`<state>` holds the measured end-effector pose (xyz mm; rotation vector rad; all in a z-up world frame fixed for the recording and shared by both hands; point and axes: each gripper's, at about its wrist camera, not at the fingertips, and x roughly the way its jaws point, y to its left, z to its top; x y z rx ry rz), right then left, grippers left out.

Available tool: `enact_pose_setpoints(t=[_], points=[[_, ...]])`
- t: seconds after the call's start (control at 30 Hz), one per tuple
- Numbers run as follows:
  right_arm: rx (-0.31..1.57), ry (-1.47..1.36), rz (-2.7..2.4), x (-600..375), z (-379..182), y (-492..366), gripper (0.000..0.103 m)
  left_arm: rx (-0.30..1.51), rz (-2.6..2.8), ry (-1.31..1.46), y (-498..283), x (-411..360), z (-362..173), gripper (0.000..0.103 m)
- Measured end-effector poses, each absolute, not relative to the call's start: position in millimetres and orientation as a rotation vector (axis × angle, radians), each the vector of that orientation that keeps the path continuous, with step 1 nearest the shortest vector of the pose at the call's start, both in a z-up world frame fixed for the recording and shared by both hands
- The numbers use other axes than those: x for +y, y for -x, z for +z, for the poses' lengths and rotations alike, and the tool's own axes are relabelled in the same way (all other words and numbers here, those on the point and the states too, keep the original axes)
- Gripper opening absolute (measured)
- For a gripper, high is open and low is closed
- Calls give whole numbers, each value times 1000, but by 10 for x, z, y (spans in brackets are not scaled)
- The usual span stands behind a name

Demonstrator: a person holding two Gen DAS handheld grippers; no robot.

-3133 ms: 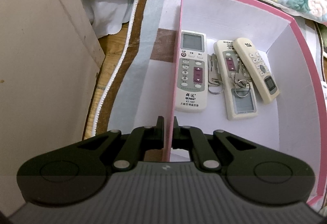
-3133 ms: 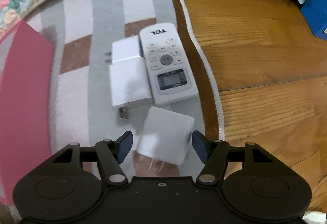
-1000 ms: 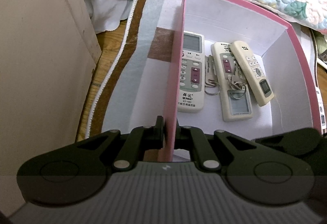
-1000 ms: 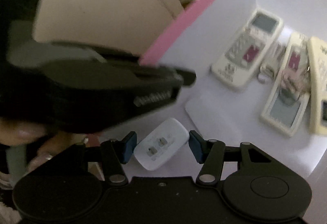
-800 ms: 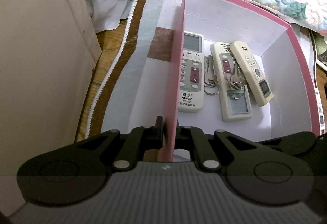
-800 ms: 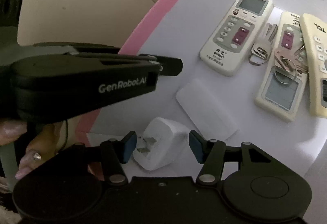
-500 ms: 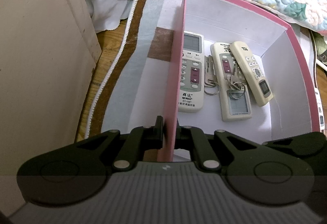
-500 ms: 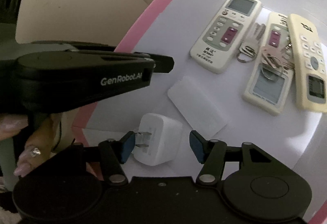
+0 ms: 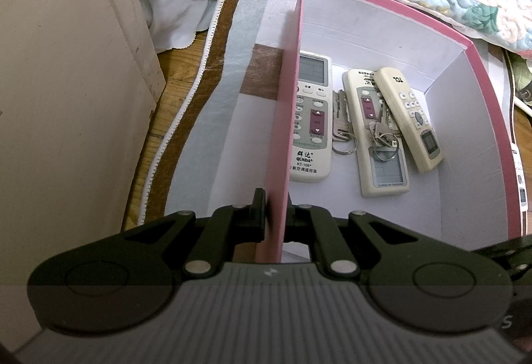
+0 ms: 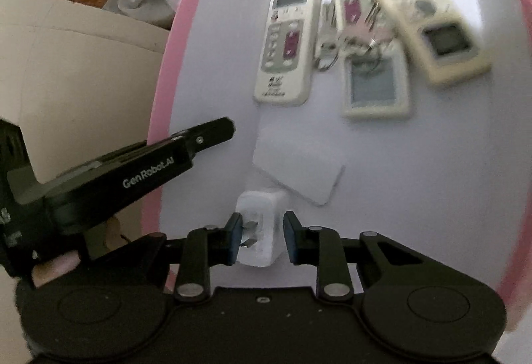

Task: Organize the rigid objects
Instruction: 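Carry the charger plug into the box and lower it beside the card, then open the right tool to release the charger plug, then grasp the white square card on the rug with the right tool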

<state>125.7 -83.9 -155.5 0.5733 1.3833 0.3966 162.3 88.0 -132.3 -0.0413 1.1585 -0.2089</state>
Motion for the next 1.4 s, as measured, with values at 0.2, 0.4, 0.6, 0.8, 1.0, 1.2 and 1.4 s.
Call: enact_pose_setpoints(t=[0.2,0.4,0.6,0.8,1.0,1.2,1.4], points=[[1372,-373,329,-913,-1486,-1207,13,1154,-211,34,-1616,878,-1317,7],[1409,-382,333,-758,-1675,-1193,13,1153,-208,34,-1611,877,-1315,7],[1414,-421,303,-679,-1786,-1126,18,1153,-207,35,-1610,875,-1314,7],[1180,-93,417,-540,-1153,-915,44,1154,-206,33,-1612,880,-1314,7],[963,-72,430,-743,-733,-610,54,1163,-207,32,-1621,875,-1314,7],[763,-30,372,-1093,-383,-341,77,1168,-198,18,-1628,853,-1317,7],[559,-49,324,-1607,-557,-233,100,1172,-187,0,-1641,817,-1312,7]])
